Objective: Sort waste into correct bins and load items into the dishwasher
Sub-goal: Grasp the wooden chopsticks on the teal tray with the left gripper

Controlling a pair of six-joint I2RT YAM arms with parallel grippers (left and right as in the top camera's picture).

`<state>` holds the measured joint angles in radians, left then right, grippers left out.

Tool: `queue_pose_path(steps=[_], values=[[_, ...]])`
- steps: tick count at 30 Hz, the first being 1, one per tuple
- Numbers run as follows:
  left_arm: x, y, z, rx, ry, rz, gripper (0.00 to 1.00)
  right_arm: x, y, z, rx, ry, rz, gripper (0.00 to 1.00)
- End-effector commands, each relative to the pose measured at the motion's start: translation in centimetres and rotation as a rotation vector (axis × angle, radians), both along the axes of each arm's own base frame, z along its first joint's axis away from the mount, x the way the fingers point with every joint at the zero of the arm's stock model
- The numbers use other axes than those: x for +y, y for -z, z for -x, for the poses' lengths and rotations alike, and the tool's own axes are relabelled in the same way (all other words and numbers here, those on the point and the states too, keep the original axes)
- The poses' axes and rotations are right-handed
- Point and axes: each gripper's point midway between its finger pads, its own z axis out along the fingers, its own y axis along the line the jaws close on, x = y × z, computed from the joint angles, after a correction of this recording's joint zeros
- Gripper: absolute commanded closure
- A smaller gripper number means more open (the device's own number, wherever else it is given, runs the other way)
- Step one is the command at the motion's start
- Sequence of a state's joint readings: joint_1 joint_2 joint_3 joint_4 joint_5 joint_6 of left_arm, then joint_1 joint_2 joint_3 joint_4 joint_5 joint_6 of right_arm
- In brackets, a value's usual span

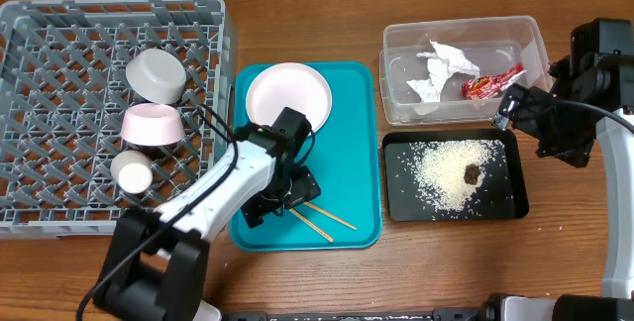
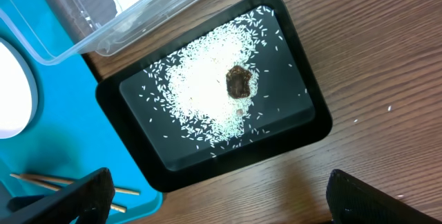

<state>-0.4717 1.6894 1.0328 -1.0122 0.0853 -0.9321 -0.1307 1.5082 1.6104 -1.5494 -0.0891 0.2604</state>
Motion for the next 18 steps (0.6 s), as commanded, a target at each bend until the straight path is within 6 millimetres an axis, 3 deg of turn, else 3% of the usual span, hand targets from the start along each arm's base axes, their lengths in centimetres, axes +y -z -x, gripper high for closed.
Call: queue_pose_path(steps=[1, 7, 11, 16, 18], values=[[0.5, 1.6, 0.5, 0.048, 0.071, -0.04, 0.0, -0.2, -0.6, -0.1, -0.024, 0.002, 0.01, 0.0], [0.7, 3.7, -0.6, 0.046, 0.148, -0.045, 0.02, -0.2, -0.6, -0.1, -0.024, 0.002, 0.01, 0.0], [0.7, 3.9, -0.7, 0.045, 0.158, -0.043, 0.15, -0.2, -0.6, -0.1, -0.024, 0.002, 0.01, 0.0], [0.8, 3.9, -0.9, 0.034, 0.16, -0.053, 0.15, -0.2, -0.6, -0.1, -0.024, 0.002, 0.01, 0.0], [1.0, 3.9, -1.1, 0.026, 0.161, -0.062, 0.31, -0.2, -0.6, -0.1, -0.024, 0.002, 0.01, 0.0]])
